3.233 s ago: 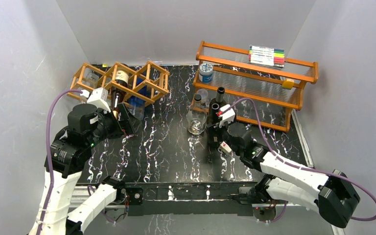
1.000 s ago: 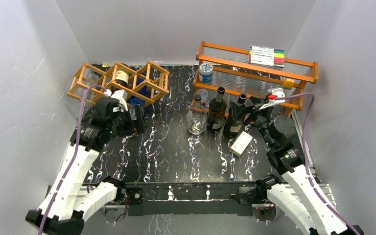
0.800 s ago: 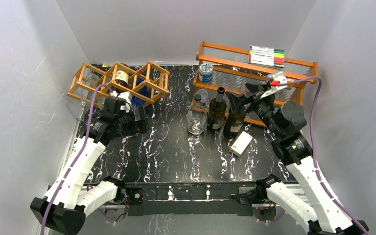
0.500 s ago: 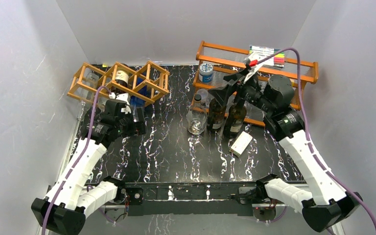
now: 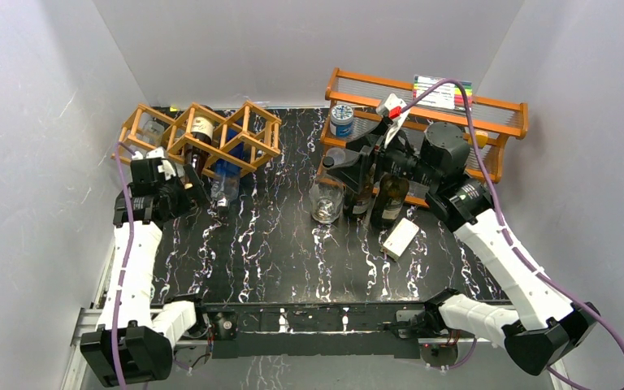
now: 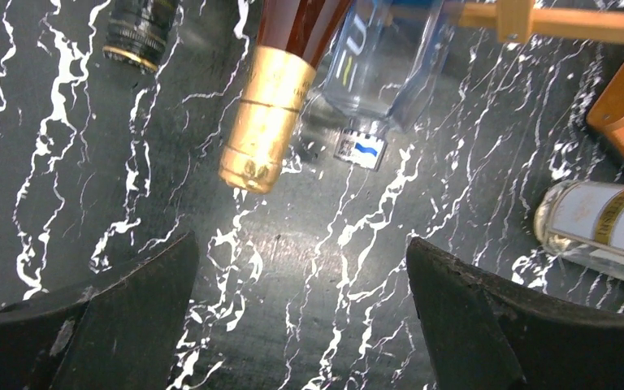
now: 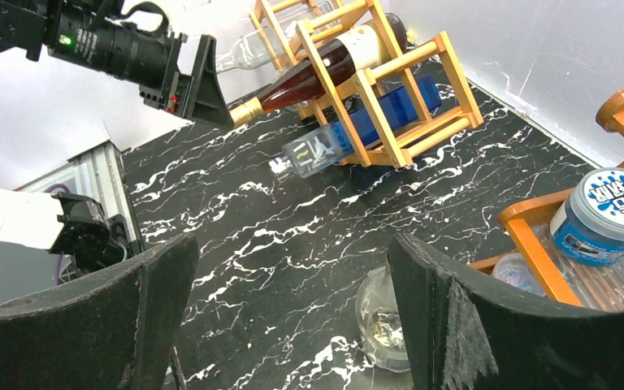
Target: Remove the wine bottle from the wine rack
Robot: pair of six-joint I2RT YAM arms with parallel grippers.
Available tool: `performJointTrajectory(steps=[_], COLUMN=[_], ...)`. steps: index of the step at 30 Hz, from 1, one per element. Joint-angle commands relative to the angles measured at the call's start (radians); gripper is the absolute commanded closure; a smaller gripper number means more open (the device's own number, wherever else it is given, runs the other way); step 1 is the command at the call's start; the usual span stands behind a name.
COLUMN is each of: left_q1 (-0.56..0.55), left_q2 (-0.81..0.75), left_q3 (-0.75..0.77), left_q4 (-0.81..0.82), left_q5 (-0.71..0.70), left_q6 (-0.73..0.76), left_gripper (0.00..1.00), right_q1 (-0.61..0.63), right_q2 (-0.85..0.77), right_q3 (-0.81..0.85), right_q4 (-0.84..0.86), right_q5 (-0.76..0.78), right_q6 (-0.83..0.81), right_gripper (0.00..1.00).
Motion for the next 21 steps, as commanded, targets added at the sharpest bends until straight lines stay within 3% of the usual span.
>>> performJointTrajectory(steps=[1,7,21], left_q1=[0.048,0.062,0.070], left_q2=[0.011,0.093,0.234], left_q3=[0.005,-0.015,-0.051], left_q4=[0.077,0.196,0.438], left_q5=[0.094,0.082,0.129], left_q6=[-0.005,0.017,0.120], left_gripper=[0.02,0.03,0.25], right_q1=[0.004,0.003,0.004], right_q2=[-0.034,-0.051,-0.050], right_q3=[0.034,0.018,0.001], right_q4=[-0.009,-0.042,-0.063], right_q5=[-0.009,-0.003,-0.003], right_q6=[-0.043,-0.088,-0.148], right_gripper=[0.02,0.02,0.02])
